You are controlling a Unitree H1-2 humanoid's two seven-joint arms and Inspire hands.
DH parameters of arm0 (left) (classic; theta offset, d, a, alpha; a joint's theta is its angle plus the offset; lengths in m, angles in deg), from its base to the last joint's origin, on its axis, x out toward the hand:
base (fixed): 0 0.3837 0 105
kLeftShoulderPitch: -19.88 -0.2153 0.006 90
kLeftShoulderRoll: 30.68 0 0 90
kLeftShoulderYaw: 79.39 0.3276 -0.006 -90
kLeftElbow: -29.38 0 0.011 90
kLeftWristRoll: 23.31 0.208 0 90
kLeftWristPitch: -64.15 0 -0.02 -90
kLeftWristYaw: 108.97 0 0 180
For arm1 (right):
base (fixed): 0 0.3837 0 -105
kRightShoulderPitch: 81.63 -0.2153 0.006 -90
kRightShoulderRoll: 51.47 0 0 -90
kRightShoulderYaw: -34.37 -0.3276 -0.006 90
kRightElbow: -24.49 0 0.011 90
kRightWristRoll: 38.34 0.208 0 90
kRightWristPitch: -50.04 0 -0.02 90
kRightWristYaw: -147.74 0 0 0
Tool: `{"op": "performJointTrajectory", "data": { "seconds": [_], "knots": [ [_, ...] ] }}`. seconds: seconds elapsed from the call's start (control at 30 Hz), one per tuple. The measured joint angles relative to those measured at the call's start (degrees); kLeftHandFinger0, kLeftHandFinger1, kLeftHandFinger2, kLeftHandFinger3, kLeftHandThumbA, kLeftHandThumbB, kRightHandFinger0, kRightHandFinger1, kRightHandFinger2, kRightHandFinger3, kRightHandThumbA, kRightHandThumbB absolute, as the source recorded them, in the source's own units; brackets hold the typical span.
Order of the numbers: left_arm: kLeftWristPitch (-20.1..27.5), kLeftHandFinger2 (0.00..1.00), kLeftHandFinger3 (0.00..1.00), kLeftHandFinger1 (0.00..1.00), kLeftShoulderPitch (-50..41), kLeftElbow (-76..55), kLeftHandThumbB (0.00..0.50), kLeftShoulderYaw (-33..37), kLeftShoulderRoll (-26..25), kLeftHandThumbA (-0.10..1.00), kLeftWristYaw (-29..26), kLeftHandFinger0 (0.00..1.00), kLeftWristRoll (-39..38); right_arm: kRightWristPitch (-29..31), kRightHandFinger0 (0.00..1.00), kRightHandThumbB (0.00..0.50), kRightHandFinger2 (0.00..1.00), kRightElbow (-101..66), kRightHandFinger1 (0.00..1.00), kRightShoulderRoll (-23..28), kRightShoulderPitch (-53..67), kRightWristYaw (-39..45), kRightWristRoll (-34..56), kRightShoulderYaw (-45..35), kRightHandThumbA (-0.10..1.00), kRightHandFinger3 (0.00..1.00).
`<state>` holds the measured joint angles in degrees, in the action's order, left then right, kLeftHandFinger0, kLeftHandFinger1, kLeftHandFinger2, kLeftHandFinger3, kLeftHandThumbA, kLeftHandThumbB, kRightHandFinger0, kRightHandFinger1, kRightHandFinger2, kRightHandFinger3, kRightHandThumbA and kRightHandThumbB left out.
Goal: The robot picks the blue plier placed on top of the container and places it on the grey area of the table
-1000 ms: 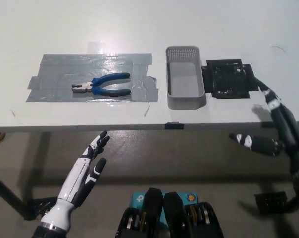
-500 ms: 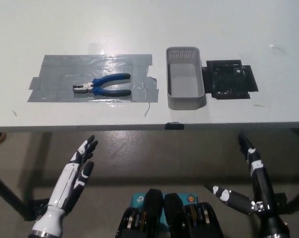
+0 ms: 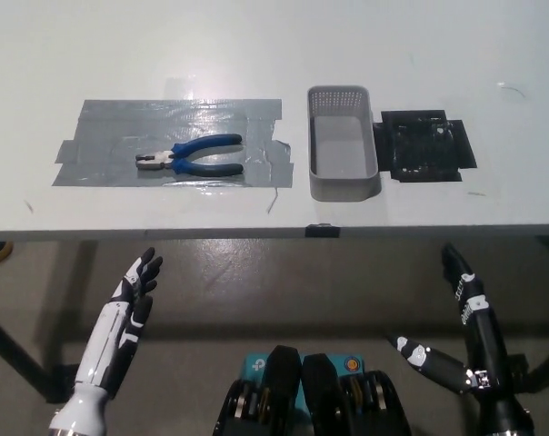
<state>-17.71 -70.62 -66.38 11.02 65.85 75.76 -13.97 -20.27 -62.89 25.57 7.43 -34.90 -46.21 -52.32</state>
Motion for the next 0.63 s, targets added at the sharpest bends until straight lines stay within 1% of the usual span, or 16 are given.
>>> {"op": "performJointTrajectory", "data": {
  "seconds": [0.07, 0.1, 0.2, 0.37, 0.47, 0.63],
  "knots": [
    [0.0, 1.00, 1.00, 1.00, -0.1, 0.0, 0.089, -0.1, 0.0, 1.00, 0.0, 1.00, -0.1, 0.0, 1.00, 0.254, 1.00, 0.1, 1.00, 0.1, 0.0, 0.0, 0.0, 0.0, 0.89, 1.00],
    [0.0, 1.00, 1.00, 1.00, -0.1, -0.1, 0.094, -0.1, 0.0, 1.00, 0.0, 1.00, -0.1, 0.0, 1.00, 0.254, 1.00, 0.1, 1.00, 0.2, 0.0, 0.1, 0.0, 0.1, 0.89, 1.00],
    [0.0, 1.00, 1.00, 1.00, -0.3, -0.2, 0.088, -0.2, 0.0, 1.00, 0.0, 1.00, -0.1, 0.0, 1.00, 0.251, 1.00, 0.1, 1.00, 0.3, 0.0, 0.1, -0.2, 0.3, 0.89, 1.00],
    [0.0, 1.00, 1.00, 1.00, -0.5, -0.5, 0.058, -0.3, 0.1, 1.00, 0.0, 1.00, -0.1, 0.1, 1.00, 0.244, 1.00, 0.4, 1.00, 0.6, -0.5, 0.2, -1.0, 0.6, 0.88, 1.00],
    [0.0, 1.00, 1.00, 1.00, -0.5, -0.5, 0.074, -0.3, 0.2, 1.00, 0.0, 1.00, -0.1, 0.5, 1.00, 0.244, 1.00, 0.8, 1.00, 0.8, -0.8, 0.2, -1.7, 0.7, 0.88, 1.00],
    [0.0, 1.00, 1.00, 1.00, -0.5, -0.6, 0.083, -0.4, 0.2, 1.00, 0.0, 1.00, -0.1, 1.0, 1.00, 0.249, 1.00, 1.0, 1.00, 0.8, -0.9, 0.2, -2.4, 0.8, 0.89, 1.00]
  ]
}}
